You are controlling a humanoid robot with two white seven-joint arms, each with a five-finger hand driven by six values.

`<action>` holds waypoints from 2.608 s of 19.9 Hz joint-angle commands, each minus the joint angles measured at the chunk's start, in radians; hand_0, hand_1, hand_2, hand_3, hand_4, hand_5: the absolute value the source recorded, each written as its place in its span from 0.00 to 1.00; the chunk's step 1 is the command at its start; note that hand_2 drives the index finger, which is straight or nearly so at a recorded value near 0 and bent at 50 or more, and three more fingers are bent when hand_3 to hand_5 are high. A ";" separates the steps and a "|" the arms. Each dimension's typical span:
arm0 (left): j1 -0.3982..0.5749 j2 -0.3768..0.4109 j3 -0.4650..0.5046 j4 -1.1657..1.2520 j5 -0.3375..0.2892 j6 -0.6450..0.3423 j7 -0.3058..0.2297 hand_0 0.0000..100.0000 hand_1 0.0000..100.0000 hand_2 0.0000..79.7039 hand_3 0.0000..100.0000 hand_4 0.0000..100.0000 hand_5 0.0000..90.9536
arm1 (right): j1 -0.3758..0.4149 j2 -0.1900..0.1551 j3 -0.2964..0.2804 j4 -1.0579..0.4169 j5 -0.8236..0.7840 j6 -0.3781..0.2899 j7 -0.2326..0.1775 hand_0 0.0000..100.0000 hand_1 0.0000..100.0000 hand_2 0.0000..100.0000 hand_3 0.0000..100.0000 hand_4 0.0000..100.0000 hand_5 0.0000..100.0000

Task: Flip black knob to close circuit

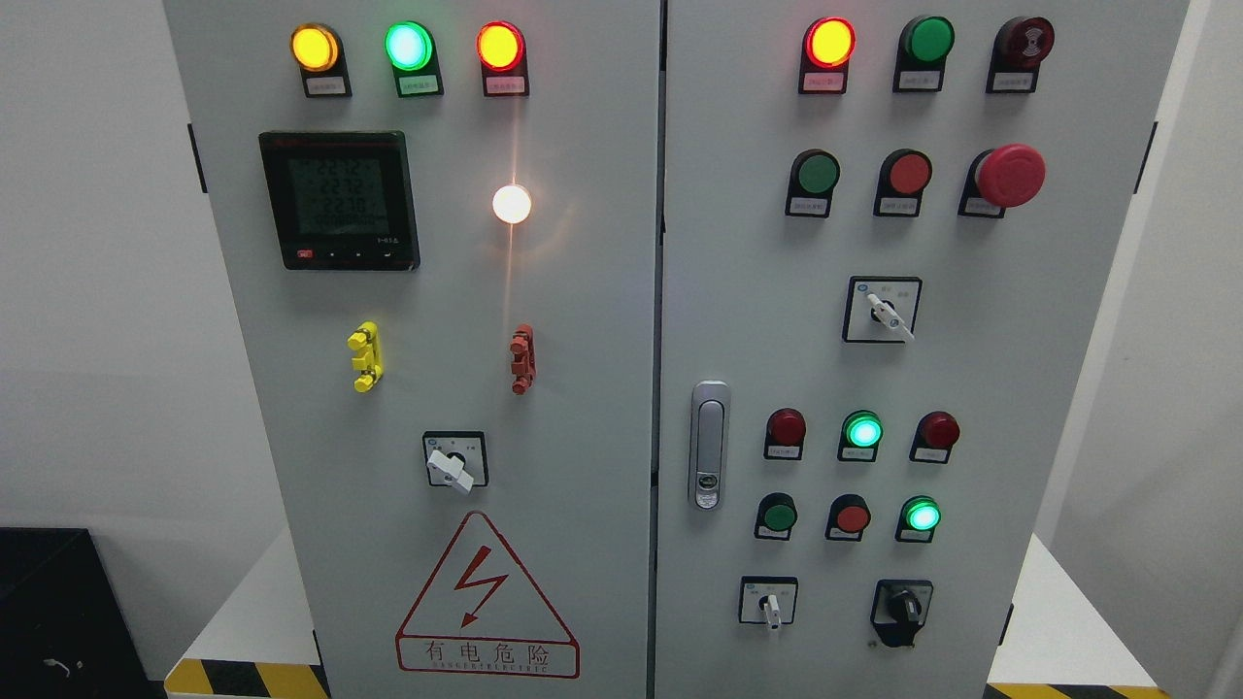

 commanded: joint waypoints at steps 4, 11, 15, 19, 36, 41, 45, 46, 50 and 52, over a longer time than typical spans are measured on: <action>0.000 0.000 0.001 0.001 0.000 -0.001 0.001 0.12 0.56 0.00 0.00 0.00 0.00 | -0.009 0.003 -0.055 -0.377 0.242 0.031 -0.035 0.00 0.04 0.48 0.64 0.53 0.43; 0.000 0.000 0.001 0.001 0.000 -0.001 0.001 0.12 0.56 0.00 0.00 0.00 0.00 | -0.003 0.009 -0.144 -0.567 0.411 0.028 -0.032 0.00 0.00 0.57 0.75 0.65 0.54; 0.000 0.000 0.001 0.001 0.000 -0.001 0.001 0.12 0.56 0.00 0.00 0.00 0.00 | 0.002 0.012 -0.146 -0.683 0.431 0.027 -0.035 0.00 0.00 0.64 0.81 0.72 0.61; 0.000 0.000 0.001 0.001 0.000 -0.001 0.003 0.12 0.56 0.00 0.00 0.00 0.00 | 0.004 0.014 -0.153 -0.792 0.448 0.025 -0.038 0.00 0.00 0.75 0.91 0.78 0.71; 0.000 0.000 0.001 0.001 0.000 -0.001 0.003 0.12 0.56 0.00 0.00 0.00 0.00 | 0.002 0.012 -0.187 -1.128 0.445 0.077 0.035 0.00 0.00 0.90 1.00 0.96 0.93; 0.000 0.000 0.001 0.001 0.000 -0.001 0.001 0.12 0.56 0.00 0.00 0.00 0.00 | -0.042 0.008 -0.186 -1.144 0.448 0.086 0.071 0.00 0.00 0.91 1.00 0.98 0.95; 0.000 0.000 -0.001 -0.001 0.000 -0.001 0.001 0.12 0.56 0.00 0.00 0.00 0.00 | -0.071 0.005 -0.186 -1.162 0.474 0.097 0.083 0.00 0.00 0.91 1.00 0.99 0.98; 0.000 0.000 0.001 0.001 0.000 -0.001 0.001 0.12 0.56 0.00 0.00 0.00 0.00 | -0.079 0.005 -0.186 -1.164 0.477 0.099 0.095 0.00 0.00 0.91 1.00 0.99 0.98; 0.000 0.000 -0.001 -0.001 0.000 -0.001 0.001 0.12 0.56 0.00 0.00 0.00 0.00 | -0.110 0.005 -0.184 -1.173 0.485 0.117 0.103 0.00 0.00 0.92 1.00 1.00 0.99; 0.000 0.000 -0.001 0.001 0.000 -0.001 0.003 0.12 0.56 0.00 0.00 0.00 0.00 | -0.118 0.005 -0.186 -1.173 0.495 0.119 0.104 0.00 0.00 0.92 1.00 1.00 0.99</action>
